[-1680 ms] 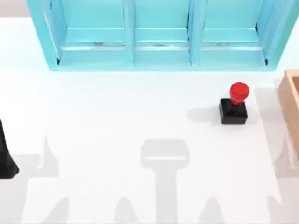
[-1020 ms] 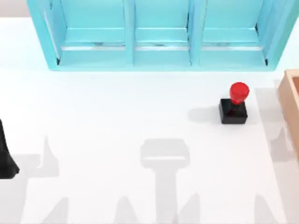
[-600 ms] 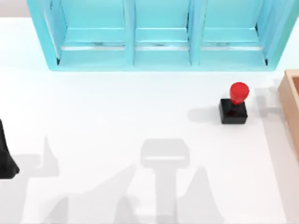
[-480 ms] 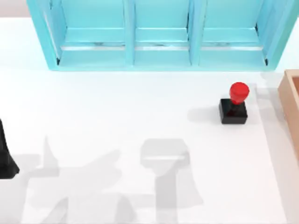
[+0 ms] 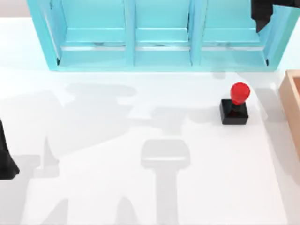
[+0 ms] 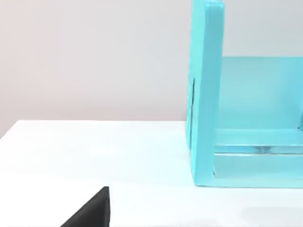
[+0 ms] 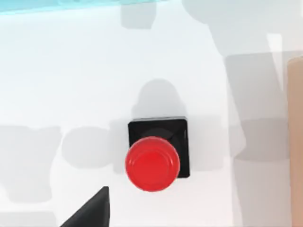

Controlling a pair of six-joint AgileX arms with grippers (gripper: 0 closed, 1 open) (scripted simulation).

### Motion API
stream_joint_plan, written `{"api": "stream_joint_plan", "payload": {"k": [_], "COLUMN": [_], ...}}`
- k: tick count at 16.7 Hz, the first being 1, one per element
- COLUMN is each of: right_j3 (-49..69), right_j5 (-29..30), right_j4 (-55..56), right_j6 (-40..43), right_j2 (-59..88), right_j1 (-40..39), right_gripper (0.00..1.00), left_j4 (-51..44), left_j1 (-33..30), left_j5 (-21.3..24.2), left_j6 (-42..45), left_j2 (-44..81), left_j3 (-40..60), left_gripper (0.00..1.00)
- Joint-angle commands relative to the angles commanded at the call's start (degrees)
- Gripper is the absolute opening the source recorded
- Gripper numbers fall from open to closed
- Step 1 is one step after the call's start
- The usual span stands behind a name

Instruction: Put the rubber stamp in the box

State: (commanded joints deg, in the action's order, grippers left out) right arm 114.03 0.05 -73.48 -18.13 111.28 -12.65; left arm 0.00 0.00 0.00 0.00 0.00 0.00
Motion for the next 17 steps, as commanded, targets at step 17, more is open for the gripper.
{"api": "stream_joint_plan", "payload": {"k": [17], "right_j3": [6.68], "right_j5": [0.17], "right_j4": [-7.03], "right_j6": [-1.69], "right_j2": [18.99], "right_j1": [-6.02], "right_gripper": [1.00], "left_j4": [0.00], "left_j1": [0.00], "left_j5": [0.00], "left_j6": [0.00], "left_j2": [0.00], "left_j3": [0.00], "left_gripper": [1.00]}}
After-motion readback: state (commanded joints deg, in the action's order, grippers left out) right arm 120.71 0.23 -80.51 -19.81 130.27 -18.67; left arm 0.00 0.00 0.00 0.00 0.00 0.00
